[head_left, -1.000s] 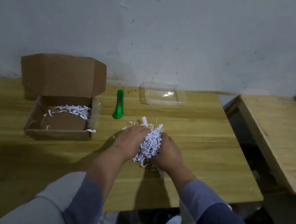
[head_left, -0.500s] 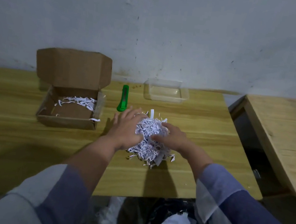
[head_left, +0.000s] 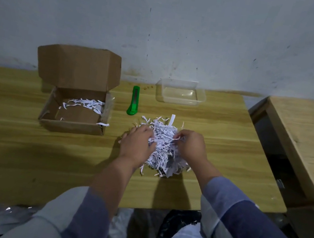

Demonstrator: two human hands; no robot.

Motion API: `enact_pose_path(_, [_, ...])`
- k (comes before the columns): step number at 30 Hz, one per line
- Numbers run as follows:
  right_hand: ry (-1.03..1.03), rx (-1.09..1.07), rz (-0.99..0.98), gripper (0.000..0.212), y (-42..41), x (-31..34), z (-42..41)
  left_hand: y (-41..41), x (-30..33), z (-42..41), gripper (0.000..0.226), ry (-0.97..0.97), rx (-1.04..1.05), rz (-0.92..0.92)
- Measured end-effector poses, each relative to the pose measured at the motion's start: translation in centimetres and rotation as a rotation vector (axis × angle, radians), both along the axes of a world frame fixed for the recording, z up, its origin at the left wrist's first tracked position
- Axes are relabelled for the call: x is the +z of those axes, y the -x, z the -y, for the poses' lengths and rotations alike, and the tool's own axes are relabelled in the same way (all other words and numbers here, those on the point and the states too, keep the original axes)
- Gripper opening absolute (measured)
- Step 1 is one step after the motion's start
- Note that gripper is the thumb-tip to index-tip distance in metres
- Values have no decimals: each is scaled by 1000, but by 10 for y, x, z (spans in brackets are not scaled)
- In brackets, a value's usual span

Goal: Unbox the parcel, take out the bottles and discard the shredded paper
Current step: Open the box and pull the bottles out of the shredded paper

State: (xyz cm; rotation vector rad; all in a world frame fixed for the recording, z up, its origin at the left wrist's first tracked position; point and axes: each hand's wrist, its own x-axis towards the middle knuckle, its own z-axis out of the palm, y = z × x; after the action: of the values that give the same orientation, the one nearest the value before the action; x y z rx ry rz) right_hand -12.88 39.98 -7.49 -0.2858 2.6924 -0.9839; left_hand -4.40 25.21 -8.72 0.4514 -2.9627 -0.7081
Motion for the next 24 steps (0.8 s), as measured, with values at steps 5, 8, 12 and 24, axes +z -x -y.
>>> enact_pose_path(5, [-84,-81,-9,14,12,7,-21,-6,4,18,13,53,36,11])
enact_pose_path(8, [-114,-78,13,17,16,10,-30,-8,8,21,14,42,41,46])
enact_pose_path(12, [7,-27,189,25,18,13,-28,0,19,10,25,-25,44,-9])
enact_pose_path(24, [-398,318,-210,26,6,4,4,3,1,-11,19,-13,-83,29])
